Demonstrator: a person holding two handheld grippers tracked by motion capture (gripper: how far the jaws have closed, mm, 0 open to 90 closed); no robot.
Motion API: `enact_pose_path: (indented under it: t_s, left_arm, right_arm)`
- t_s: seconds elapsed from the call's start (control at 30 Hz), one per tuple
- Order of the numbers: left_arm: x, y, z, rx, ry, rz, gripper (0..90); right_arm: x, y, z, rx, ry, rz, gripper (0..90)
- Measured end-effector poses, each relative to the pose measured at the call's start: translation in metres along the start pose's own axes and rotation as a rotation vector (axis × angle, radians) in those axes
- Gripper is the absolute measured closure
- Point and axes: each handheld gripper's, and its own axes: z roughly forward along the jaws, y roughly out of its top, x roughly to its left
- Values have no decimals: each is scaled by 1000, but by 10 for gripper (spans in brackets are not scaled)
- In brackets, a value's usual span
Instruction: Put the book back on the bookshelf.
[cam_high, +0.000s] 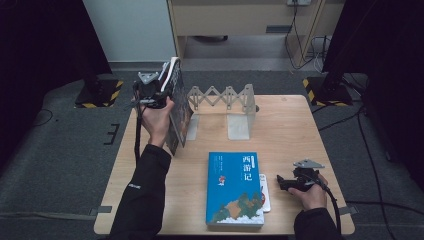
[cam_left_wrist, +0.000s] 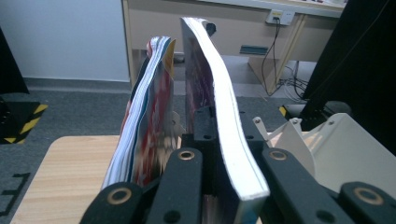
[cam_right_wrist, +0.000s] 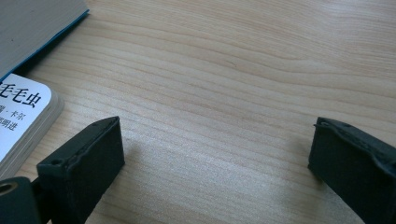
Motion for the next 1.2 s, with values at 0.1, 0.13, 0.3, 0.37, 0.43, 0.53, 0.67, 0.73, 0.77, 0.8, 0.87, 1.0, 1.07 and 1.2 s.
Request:
enact_pose_path:
  t_s: [0.1, 0.13, 0.3, 0.37, 0.43, 0.53, 0.67, 0.73, 0.77, 0.8, 0.87, 1.0, 1.07, 1.2]
  left_arm:
    - [-1, -2, 8, 4, 13, -7, 822]
    - [-1, -2, 8, 4, 13, -7, 822]
    - [-3, -4, 17, -3, 52, 12, 822]
    - [-4, -5, 18, -3, 56, 16, 821]
    - [-5, -6, 19, 0, 63, 18, 822]
    - [-6, -11, 23, -1, 66, 19, 822]
    - [-6, -15, 27, -17, 73, 21, 821]
    - [-7, -16, 27, -23, 75, 25, 821]
    - [-7, -16, 27, -30, 75, 26, 821]
    - [-7, -16, 27, -34, 77, 30, 821]
    - [-7, -17, 26, -49, 90, 44, 821]
    - [-6, -20, 27, -53, 107, 55, 821]
    - [-6, -21, 27, -47, 115, 70, 821]
    - [-6, -21, 27, -34, 123, 70, 819]
  right_arm:
    - [0, 0, 0, 0, 1, -1, 33]
    - [0, 0, 0, 0, 1, -1, 33]
    - [0, 0, 0, 0, 1, -1, 33]
    - [0, 0, 0, 0, 2, -2, 33]
    - [0, 0, 0, -1, 1, 2, 32]
    - [0, 0, 0, -3, 0, 2, 32]
    - [0, 0, 0, -1, 2, 1, 32]
    - [0, 0, 0, -1, 2, 1, 32]
    - [0, 0, 0, -1, 2, 0, 32]
    - [0, 0, 0, 0, 3, -2, 32]
    - [0, 0, 0, -1, 2, 0, 32]
    - [0, 0, 0, -1, 2, -1, 32]
    - [0, 0, 0, -1, 2, -2, 31]
    - [0, 0, 0, 1, 3, -2, 32]
